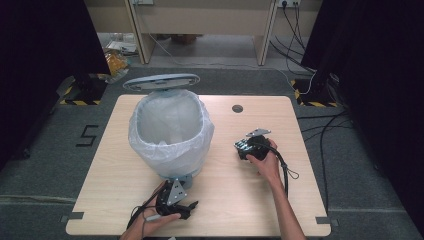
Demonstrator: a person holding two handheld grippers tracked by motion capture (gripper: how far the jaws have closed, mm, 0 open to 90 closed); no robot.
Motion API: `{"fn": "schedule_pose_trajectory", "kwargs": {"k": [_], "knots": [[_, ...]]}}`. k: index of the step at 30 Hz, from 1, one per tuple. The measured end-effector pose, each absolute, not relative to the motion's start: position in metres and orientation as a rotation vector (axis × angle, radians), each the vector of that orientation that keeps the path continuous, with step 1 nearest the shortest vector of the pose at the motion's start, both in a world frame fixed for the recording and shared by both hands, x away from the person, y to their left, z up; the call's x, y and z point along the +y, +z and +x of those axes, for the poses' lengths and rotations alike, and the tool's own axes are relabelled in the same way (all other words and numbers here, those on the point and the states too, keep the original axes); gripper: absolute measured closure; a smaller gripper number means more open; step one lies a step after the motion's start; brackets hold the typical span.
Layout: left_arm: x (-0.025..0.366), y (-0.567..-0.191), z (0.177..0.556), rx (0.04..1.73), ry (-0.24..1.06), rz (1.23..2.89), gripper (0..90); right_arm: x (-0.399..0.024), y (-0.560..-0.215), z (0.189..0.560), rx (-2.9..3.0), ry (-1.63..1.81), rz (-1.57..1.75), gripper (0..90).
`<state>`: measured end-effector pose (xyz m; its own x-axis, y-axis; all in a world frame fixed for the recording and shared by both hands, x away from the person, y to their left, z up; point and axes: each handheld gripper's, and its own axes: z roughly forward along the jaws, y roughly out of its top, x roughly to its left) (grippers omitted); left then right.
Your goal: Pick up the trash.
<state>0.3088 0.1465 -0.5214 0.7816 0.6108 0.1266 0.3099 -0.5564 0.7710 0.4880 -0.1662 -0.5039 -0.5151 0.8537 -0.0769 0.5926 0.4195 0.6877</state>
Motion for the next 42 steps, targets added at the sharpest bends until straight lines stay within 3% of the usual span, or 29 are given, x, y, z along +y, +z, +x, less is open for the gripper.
{"fn": "schedule_pose_trajectory", "kwargs": {"k": [9,22,42], "knots": [[0.146,-0.521,0.309,0.680,0.494,2.190,18.6,-0.169,-0.509,0.491,2.273,0.913,1.282,33.8],[0.146,-0.521,0.309,0.680,0.495,2.190,18.6,-0.165,-0.507,0.487,2.260,0.928,1.256,34.2],[0.146,-0.521,0.309,0.682,0.495,2.189,18.5,-0.159,-0.475,0.461,2.228,0.989,1.231,34.2]]}}
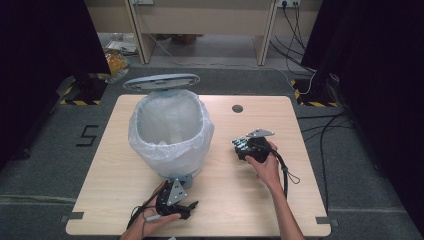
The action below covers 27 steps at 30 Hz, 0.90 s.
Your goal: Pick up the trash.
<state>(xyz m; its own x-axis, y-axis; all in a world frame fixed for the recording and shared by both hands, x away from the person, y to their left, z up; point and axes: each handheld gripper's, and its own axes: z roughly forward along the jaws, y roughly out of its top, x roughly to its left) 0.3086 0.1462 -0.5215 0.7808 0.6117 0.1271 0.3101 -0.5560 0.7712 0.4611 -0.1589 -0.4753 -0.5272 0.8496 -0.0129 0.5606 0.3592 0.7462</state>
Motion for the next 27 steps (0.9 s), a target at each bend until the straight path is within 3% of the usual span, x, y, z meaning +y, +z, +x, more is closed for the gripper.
{"fn": "schedule_pose_trajectory", "kwargs": {"k": [27], "knots": [[0.146,-0.521,0.309,0.678,0.501,2.189,18.5,-0.138,-0.388,0.422,2.167,1.123,1.085,34.2]]}}
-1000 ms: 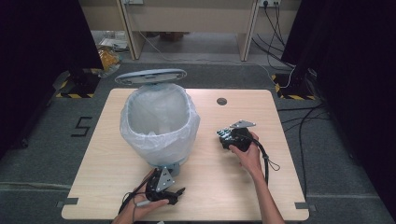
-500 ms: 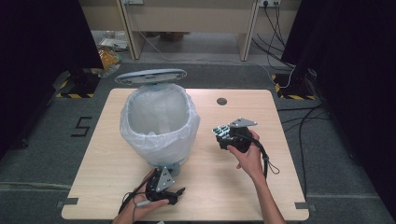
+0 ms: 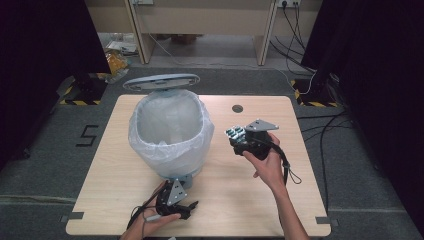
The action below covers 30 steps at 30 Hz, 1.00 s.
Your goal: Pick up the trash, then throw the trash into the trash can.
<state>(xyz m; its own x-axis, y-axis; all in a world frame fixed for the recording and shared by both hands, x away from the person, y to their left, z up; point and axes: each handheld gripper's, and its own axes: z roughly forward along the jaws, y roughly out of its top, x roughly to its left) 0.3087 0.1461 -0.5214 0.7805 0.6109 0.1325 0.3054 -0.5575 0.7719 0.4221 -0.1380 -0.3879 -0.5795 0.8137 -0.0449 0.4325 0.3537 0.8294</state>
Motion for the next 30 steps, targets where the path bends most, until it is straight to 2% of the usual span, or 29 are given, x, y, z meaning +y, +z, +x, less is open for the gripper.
{"fn": "schedule_pose_trajectory", "kwargs": {"k": [30], "knots": [[0.146,-0.522,0.309,0.679,0.508,2.183,18.5,-0.129,-0.309,0.416,2.067,1.197,0.987,34.2]]}}
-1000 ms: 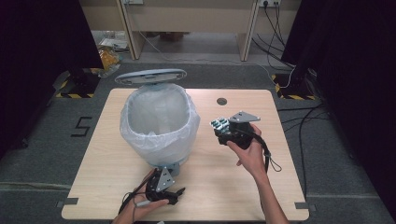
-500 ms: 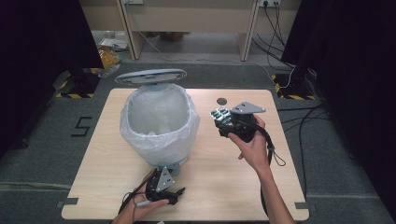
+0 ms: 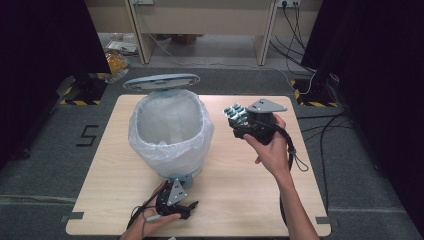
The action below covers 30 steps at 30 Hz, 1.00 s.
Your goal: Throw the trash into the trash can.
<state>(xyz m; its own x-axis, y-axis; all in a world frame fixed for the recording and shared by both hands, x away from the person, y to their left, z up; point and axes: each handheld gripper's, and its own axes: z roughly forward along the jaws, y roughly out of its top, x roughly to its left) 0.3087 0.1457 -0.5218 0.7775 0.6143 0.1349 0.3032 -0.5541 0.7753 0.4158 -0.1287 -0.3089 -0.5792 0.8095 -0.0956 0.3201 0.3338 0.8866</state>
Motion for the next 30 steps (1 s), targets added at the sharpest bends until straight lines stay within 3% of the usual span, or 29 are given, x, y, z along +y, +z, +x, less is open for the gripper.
{"fn": "schedule_pose_trajectory", "kwargs": {"k": [30], "knots": [[0.146,-0.521,0.309,0.678,0.498,2.191,18.5,-0.052,-0.271,0.415,2.157,1.306,0.806,34.2]]}}
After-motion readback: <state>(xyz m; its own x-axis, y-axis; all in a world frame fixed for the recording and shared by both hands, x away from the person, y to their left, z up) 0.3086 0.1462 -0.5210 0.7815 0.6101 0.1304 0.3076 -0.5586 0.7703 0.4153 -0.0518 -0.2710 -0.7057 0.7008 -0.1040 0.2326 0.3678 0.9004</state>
